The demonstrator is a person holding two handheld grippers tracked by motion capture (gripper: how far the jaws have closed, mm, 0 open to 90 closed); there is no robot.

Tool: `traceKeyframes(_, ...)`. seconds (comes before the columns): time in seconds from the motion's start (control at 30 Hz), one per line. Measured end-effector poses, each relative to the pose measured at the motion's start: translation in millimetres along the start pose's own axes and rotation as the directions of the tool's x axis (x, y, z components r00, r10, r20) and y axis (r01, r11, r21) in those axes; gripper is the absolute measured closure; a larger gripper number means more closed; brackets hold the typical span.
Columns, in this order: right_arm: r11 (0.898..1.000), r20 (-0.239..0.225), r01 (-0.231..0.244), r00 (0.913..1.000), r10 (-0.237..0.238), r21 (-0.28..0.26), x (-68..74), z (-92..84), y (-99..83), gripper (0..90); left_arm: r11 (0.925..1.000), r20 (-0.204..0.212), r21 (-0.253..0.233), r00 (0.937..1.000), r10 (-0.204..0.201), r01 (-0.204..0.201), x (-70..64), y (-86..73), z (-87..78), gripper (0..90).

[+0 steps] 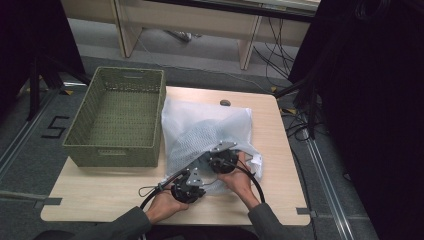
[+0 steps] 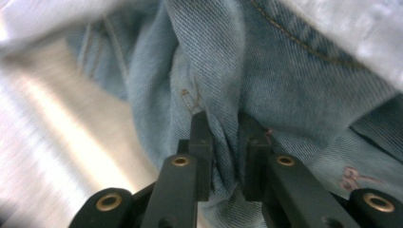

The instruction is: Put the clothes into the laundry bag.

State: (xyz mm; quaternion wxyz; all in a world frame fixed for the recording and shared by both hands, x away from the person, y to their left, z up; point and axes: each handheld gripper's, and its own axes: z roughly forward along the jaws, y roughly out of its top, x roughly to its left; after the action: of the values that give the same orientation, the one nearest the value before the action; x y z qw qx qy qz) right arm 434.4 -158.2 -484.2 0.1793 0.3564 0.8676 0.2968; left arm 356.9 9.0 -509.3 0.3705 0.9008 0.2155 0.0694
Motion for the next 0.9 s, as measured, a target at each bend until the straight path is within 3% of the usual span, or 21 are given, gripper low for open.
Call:
traceKeyframes(0.03,0.999,0.042,-0.015,0.9990,0.016,-0.030,-5.2,5.1,4.4,80.3,1.0000,0.003,-0.006,1.0000,-0.003,0.003,0.2,-0.4,0.2,88.7)
traceKeyframes(0.1,0.996,0.094,-0.066,0.9930,0.072,-0.059,-20.2,13.0,11.2,80.2,0.9996,0.018,0.027,0.9998,0.002,-0.002,1.6,-0.9,-2.3,88.5)
traceKeyframes(0.13,0.994,0.102,-0.085,0.9906,0.092,-0.067,-25.0,15.3,12.3,79.9,0.9988,0.021,0.037,0.9992,0.033,-0.033,4.6,-0.7,-3.5,88.5)
traceKeyframes(0.17,0.989,0.108,-0.112,0.9866,0.122,-0.092,-30.8,18.9,11.7,79.4,0.9991,0.018,0.033,0.9995,0.027,-0.028,4.0,-1.2,-3.9,88.4)
traceKeyframes(0.23,0.986,0.082,-0.135,0.9864,0.143,-0.100,-34.8,19.5,8.1,77.2,0.9992,0.025,0.034,0.9995,0.019,-0.020,4.4,-1.3,-3.9,88.2)
traceKeyframes(0.27,0.987,0.064,-0.127,0.9891,0.133,-0.093,-35.6,18.8,6.6,74.6,0.9994,0.030,0.034,0.9995,0.004,-0.005,4.6,-1.6,-3.6,88.2)
traceKeyframes(0.3,0.989,0.041,-0.126,0.9907,0.130,-0.081,-35.9,16.4,5.6,71.5,0.9993,0.030,0.035,0.9994,0.015,-0.016,5.4,-1.3,-4.1,88.0)
traceKeyframes(0.33,0.986,0.028,-0.145,0.9887,0.148,-0.078,-34.9,12.5,4.8,67.1,0.9995,0.031,0.026,0.9994,-0.017,0.016,3.8,-1.9,-3.3,87.8)
traceKeyframes(0.37,0.985,0.013,-0.154,0.9877,0.156,-0.079,-35.1,7.3,4.7,62.7,0.9996,0.031,0.029,0.9995,0.006,-0.007,5.1,-1.3,-3.8,87.6)
traceKeyframes(0.4,0.985,-0.004,-0.155,0.9879,0.155,-0.082,-35.9,2.6,4.7,59.8,0.9994,0.033,0.032,0.9994,-0.013,0.012,4.1,-1.9,-3.7,87.4)
traceKeyframes(0.43,0.983,-0.011,-0.159,0.9873,0.158,-0.090,-36.0,-2.8,4.9,58.1,0.9993,0.033,0.036,0.9995,-0.006,0.005,4.7,-1.8,-4.1,87.2)
traceKeyframes(0.5,0.977,-0.042,-0.195,0.9804,0.192,-0.090,-34.2,-13.5,4.6,57.4,0.9993,0.041,0.028,0.9989,-0.024,0.023,3.8,-2.1,-3.3,87.1)
traceKeyframes(0.57,0.981,-0.071,-0.162,0.9855,0.154,-0.110,-33.4,-22.9,3.8,60.6,0.9997,0.048,0.024,0.9988,-0.006,0.005,3.7,-1.6,-3.6,87.4)
traceKeyframes(0.63,0.978,-0.112,-0.160,0.9830,0.146,-0.135,-26.5,-24.8,2.4,66.7,0.9993,0.041,0.031,0.9990,0.020,-0.021,3.4,-1.3,-4.2,87.8)
traceKeyframes(0.7,0.989,-0.129,-0.121,0.9857,0.108,-0.090,-20.4,-23.0,1.8,70.0,0.9989,0.045,0.038,0.9987,0.026,-0.028,2.9,-1.4,-4.8,88.0)
traceKeyframes(0.73,0.991,-0.141,-0.112,0.9849,0.101,-0.072,-18.4,-21.0,1.8,72.1,0.9998,0.052,0.008,0.9985,-0.018,0.017,-1.1,-2.3,-2.9,88.1)
traceKeyframes(0.77,0.994,-0.154,-0.097,0.9841,0.089,-0.043,-15.6,-16.5,2.2,74.3,0.9986,0.058,0.043,0.9979,0.029,-0.032,1.0,-2.2,-5.4,88.2)
traceKeyframes(0.8,0.994,-0.151,-0.095,0.9849,0.085,-0.060,-11.6,-8.6,1.5,76.5,0.9981,0.060,0.042,0.9973,0.042,-0.045,0.7,-2.3,-6.4,88.3)
traceKeyframes(0.83,0.997,-0.145,-0.079,0.9866,0.075,-0.024,-9.3,-4.7,2.3,77.9,0.9996,0.064,0.027,0.9979,0.004,-0.006,-2.3,-3.3,-5.7,88.3)
traceKeyframes(0.9,0.997,-0.107,-0.079,0.9912,0.077,-0.011,-8.1,7.7,3.4,82.1,0.9998,0.073,0.016,0.9973,0.007,-0.008,-4.0,-5.5,-6.6,88.3)
